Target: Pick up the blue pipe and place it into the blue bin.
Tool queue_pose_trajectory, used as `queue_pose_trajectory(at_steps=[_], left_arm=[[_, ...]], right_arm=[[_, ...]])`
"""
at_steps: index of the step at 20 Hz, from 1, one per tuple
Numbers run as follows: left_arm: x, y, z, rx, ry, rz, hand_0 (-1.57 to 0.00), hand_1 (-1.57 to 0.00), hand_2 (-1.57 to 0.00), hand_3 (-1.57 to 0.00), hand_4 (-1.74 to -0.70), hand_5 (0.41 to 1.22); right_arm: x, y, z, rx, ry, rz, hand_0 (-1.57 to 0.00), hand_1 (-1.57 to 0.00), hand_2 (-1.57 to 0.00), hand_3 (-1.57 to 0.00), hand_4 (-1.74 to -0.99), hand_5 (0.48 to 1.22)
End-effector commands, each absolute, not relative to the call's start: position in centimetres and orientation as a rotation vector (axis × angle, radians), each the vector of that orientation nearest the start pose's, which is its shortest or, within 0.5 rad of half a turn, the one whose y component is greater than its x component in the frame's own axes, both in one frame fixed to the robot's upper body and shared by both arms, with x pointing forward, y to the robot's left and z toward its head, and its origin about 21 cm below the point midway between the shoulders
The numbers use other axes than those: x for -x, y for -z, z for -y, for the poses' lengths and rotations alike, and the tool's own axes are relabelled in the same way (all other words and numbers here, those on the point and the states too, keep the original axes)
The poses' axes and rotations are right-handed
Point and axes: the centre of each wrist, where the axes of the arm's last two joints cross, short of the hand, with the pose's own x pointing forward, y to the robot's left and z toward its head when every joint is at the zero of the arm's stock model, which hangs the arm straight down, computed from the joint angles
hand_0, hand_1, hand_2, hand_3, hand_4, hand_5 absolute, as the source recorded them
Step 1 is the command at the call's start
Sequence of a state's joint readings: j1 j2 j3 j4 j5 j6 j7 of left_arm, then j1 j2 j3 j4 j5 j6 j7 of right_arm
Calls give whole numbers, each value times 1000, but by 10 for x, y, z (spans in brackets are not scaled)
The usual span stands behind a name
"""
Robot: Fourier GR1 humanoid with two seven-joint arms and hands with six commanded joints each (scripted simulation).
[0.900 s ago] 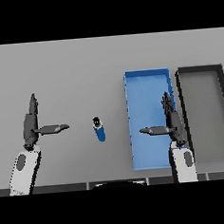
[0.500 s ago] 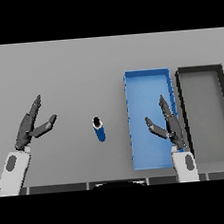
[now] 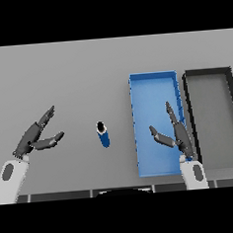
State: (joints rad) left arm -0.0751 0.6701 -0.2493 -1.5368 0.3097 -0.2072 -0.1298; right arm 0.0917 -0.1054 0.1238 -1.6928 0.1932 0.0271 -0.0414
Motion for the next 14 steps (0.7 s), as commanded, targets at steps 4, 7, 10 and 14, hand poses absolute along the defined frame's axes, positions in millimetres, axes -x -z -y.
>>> queue_pose_trajectory(at_steps=[4, 7, 10, 14], left_arm=[[-243, -41, -299, 225, 733, 1480, 1, 1, 1, 1, -1124, 514], [-234, -35, -275, 291, 786, 1472, 1, 1, 1, 1, -1170, 490], [-230, -31, -252, 297, 826, 1477, 1, 1, 1, 1, -1181, 469], [-237, -15, -232, 304, 827, 1458, 1, 1, 1, 1, -1193, 465]], right_arm=[[-227, -12, 226, 103, -346, 1645, 1, 1, 1, 1, -1205, 611], [-226, -13, 222, 105, -348, 1643, 1, 1, 1, 1, -1211, 613], [-223, -11, 225, 97, -335, 1644, 1, 1, 1, 1, -1221, 618], [-219, -15, 224, 95, -332, 1637, 1, 1, 1, 1, -1230, 622]])
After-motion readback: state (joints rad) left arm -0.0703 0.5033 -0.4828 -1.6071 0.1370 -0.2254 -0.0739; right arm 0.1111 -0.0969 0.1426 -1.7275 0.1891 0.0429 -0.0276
